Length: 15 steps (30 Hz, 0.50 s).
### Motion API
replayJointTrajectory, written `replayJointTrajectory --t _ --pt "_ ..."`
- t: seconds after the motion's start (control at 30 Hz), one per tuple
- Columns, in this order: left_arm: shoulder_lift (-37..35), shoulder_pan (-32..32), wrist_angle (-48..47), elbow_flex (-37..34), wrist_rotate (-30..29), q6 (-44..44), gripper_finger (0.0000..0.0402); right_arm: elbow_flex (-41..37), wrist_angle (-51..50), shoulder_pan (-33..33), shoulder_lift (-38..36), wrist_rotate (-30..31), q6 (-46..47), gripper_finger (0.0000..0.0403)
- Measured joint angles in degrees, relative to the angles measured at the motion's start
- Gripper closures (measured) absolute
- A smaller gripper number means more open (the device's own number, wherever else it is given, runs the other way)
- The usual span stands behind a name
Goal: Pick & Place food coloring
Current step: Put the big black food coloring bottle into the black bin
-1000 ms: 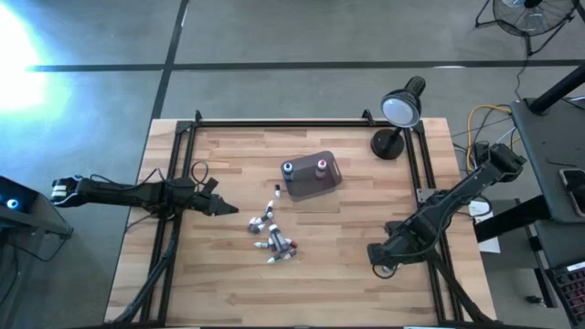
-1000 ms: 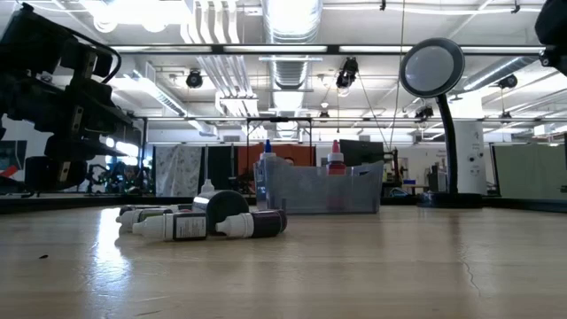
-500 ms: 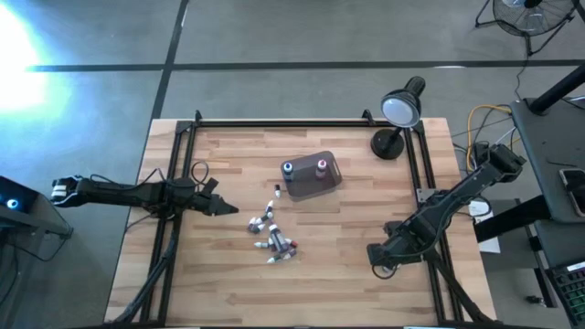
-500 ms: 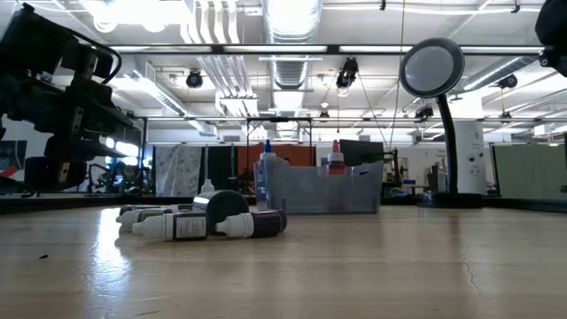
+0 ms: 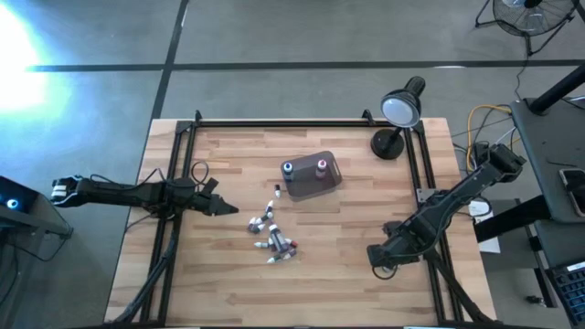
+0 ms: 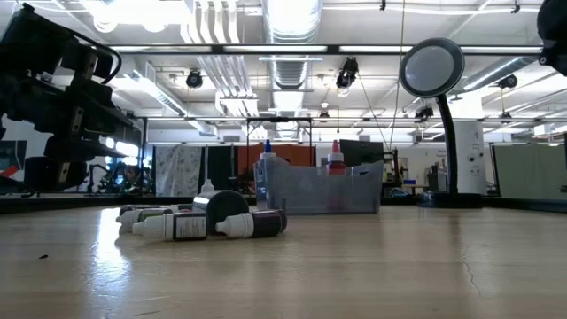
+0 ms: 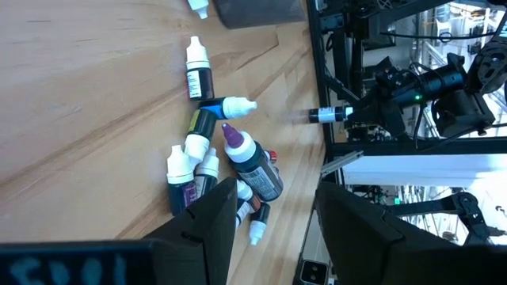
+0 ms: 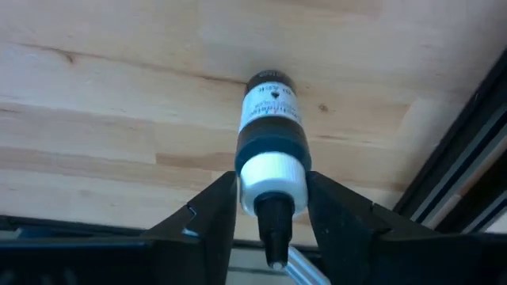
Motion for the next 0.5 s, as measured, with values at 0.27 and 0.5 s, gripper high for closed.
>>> replayJointTrajectory --t 0.27,0.5 --pt "0.0 0.0 0.1 0.0 0.03 -1.65 0.025 0.0 0.06 -0.62 -0.07 2.88 -4.63 0.0293" --pt "-0.01 0.0 0.42 -0.02 0.1 -2.45 0.025 0.21 -0.23 -6.82 -0.11 5.53 -19.98 0.0297"
